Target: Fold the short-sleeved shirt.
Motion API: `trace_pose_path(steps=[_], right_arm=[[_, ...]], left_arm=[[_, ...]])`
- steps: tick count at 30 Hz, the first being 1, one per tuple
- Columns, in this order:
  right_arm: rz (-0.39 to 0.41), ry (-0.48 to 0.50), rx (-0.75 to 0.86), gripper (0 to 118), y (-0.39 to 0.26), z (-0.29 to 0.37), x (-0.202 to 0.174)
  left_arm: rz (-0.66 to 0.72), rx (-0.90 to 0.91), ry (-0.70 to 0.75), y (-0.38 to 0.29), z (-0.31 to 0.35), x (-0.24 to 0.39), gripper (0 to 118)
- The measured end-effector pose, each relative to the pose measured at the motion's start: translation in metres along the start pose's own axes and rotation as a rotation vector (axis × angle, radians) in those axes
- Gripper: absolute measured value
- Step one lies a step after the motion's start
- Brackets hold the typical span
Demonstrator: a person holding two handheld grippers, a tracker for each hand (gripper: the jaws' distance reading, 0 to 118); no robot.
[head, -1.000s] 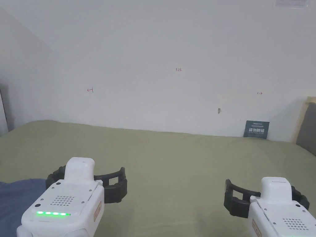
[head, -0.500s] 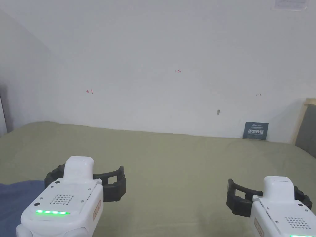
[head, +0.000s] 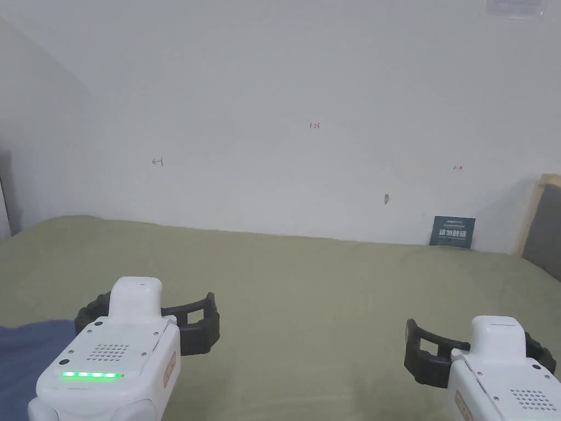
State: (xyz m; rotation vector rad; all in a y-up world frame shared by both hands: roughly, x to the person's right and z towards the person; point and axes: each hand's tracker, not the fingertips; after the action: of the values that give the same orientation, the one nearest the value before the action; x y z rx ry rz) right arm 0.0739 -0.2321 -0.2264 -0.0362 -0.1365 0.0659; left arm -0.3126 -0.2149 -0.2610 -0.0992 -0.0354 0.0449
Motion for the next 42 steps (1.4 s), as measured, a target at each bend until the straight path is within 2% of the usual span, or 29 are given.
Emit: trace_pose_path(steps=[6,12,19,24,42], right_arm=[[0.017,-0.005,-0.002,118,-0.001,-0.001,-0.001],[-0.038,-0.02,-0.002,118,0.002,-0.004,0.004],[-0.002,-0.033,-0.009,118,0.001,-0.005,0.005],[-0.007,-0.037,-0.015,118,0.001,-0.006,0.007],[-0.019,-0.031,-0.006,118,0.01,-0.009,0.009]], left_arm=[[-0.004,-0.009,-0.007,-0.002,-0.002,-0.002,118],[-0.032,0.011,-0.009,0.0,-0.001,-0.001,118],[-0.022,0.009,-0.021,0.0,-0.002,-0.001,118],[0.03,0.023,-0.027,0.0,-0.002,-0.002,118],[0.058,0.033,-0.033,0.005,-0.007,-0.008,118]])
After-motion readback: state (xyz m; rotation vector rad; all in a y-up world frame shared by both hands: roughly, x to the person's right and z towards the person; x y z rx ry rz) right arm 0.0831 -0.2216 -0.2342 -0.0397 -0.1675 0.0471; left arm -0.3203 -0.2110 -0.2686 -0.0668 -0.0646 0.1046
